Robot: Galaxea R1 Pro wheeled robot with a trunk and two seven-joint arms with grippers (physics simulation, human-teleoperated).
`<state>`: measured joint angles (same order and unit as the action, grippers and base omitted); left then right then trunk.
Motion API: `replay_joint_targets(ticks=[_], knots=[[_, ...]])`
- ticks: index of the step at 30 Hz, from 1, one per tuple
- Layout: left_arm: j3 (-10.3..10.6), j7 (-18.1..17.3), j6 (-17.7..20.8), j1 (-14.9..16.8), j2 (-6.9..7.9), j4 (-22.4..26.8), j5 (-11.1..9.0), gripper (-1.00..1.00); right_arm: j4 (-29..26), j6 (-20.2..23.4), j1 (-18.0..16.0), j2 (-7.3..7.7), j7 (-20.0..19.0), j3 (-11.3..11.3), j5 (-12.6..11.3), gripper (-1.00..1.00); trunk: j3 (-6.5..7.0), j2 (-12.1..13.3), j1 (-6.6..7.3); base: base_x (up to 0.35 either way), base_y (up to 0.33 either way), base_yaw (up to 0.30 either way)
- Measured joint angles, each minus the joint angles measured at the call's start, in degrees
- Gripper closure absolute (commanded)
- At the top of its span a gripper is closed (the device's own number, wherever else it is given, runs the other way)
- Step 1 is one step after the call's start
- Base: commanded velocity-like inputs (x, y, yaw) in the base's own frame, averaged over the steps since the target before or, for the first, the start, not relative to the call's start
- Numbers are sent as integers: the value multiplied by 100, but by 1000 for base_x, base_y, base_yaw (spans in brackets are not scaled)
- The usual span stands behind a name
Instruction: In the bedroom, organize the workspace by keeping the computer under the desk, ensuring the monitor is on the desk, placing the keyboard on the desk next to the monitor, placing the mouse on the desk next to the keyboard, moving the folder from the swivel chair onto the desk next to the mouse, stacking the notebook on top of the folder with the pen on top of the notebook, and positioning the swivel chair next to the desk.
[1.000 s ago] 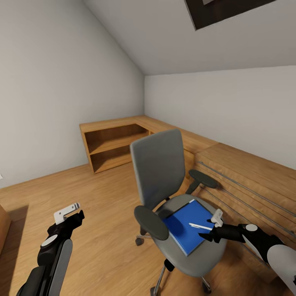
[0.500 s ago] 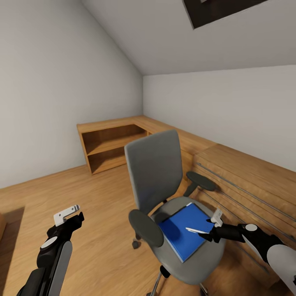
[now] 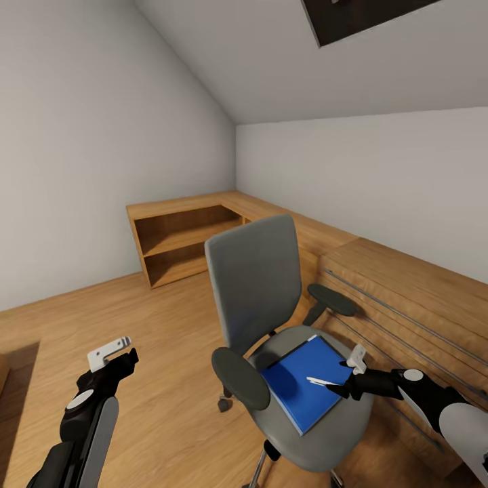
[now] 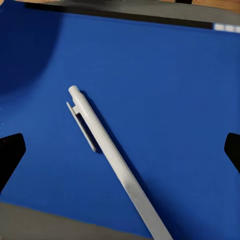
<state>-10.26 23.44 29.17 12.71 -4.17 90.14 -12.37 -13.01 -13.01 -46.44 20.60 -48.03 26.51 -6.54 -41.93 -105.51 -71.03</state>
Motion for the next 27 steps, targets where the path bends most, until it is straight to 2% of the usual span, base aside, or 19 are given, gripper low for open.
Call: replay_joint_targets(ticks=[5, 13, 18, 27], knots=[[0, 1, -5, 0, -1, 10, -3, -100, -3, 0, 0, -15, 4, 6, 7, -100, -89, -199, -109, 0, 0, 0], [2, 2, -7, 0, -6, 14, -3, -100, -4, 1, 0, -22, 6, 7, 9, -100, -90, -201, -110, 0, 0, 0], [7, 2, -7, 0, -10, 14, -4, -100, -4, 1, 0, -18, 5, 2, 10, -100, -179, -400, -219, 0, 0, 0], [9, 2, -7, 0, -10, 14, -8, -100, -1, 1, 0, -17, 5, -2, 9, -100, -180, -401, -220, 0, 0, 0]])
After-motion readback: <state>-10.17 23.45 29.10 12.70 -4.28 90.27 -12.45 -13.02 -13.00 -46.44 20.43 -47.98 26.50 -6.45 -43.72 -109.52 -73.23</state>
